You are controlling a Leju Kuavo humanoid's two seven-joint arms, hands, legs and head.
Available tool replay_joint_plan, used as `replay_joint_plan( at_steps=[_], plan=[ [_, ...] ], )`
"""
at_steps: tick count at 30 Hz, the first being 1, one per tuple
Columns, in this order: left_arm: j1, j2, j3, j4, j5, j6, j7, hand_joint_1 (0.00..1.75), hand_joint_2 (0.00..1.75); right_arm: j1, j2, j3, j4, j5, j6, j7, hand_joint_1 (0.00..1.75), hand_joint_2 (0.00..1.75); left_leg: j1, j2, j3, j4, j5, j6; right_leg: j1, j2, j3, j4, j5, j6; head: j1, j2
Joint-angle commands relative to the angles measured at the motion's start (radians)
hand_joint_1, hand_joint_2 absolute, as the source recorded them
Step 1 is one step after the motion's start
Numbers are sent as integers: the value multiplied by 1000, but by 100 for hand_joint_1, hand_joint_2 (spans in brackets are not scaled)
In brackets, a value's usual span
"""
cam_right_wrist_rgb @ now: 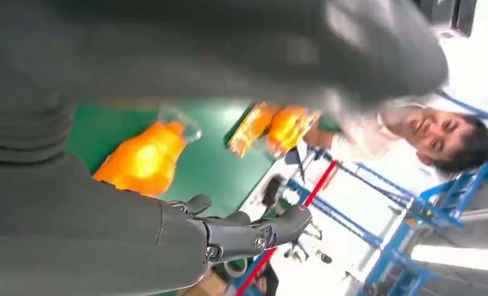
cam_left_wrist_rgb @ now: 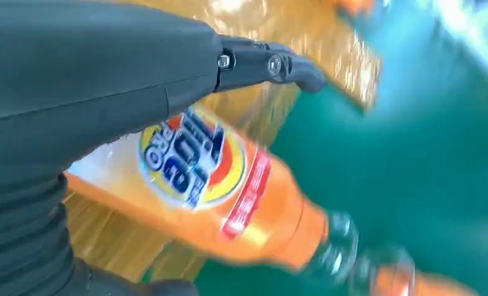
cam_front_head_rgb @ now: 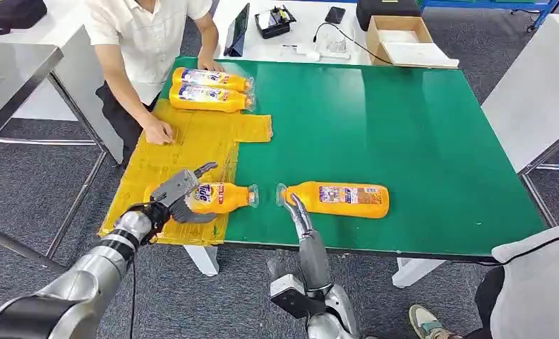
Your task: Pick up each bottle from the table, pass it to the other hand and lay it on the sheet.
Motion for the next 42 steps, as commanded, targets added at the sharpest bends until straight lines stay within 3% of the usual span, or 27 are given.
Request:
replay_joint_plan(
  at_steps=[1,5,8,12,15,20,22,24,27,33,34,42],
  plan=[
    [276,-47,-299,-583,110,353,72,0,175,119,-71,-88,-137,57,-10,42,0,175,0,-1,-4,0,-1,0,0,-2,-3,0,-1,0,-1,0],
    [409,-74,-393,-875,212,489,62,0,175,138,-131,-126,-144,196,-91,139,0,175,0,-1,-11,0,-2,0,0,-1,-8,-1,-1,0,-1,0],
    [509,-140,-408,-990,325,730,-34,0,175,125,-187,-206,-133,303,-105,217,0,175,-1,-1,-7,1,-5,1,0,-2,-5,-1,-4,0,-1,0],
    [541,-121,-476,-1045,372,826,-111,0,175,91,-215,-258,-134,397,-65,267,0,175,-2,1,-14,1,-4,2,-2,1,-12,-1,-1,1,-1,0],
    [532,-84,-489,-1030,379,757,-20,0,175,5,-279,-303,-25,447,85,400,0,175,-3,4,-11,2,-7,3,-3,3,-11,0,-2,0,-1,0],
    [531,-88,-475,-1022,384,746,-29,0,175,-16,-286,-324,34,419,83,346,0,175,-4,7,-9,0,-6,2,-3,4,-9,-2,-1,0,-1,0],
    [529,-91,-470,-1023,441,699,-30,0,175,-33,-290,-333,59,442,101,390,0,175,-4,5,-12,0,-4,4,-3,2,-11,-2,0,1,-2,0],
    [517,-95,-469,-997,447,690,-28,0,175,-127,-309,-375,208,478,67,422,0,175,-3,7,-10,0,-5,4,-2,4,-9,-2,-1,0,-1,0],
    [497,-100,-514,-927,455,650,-52,0,175,-287,-322,-414,456,477,28,356,0,175,-4,13,-8,0,-5,4,-3,8,-9,-2,1,1,-2,0],
    [499,-102,-526,-917,469,631,-53,0,175,-295,-317,-415,467,476,28,356,0,175,-5,6,-11,0,-2,6,-4,2,-10,-3,2,3,0,0],
    [507,-93,-558,-906,591,475,9,0,175,-284,-329,-413,472,503,13,400,0,175,-5,6,-12,0,-2,6,-3,2,-11,-2,2,4,-1,0],
    [507,-98,-570,-885,587,488,-12,0,175,-278,-337,-418,474,494,9,385,0,175,-7,8,-13,0,-3,7,-5,4,-12,-1,2,4,-2,0]
  ],
)
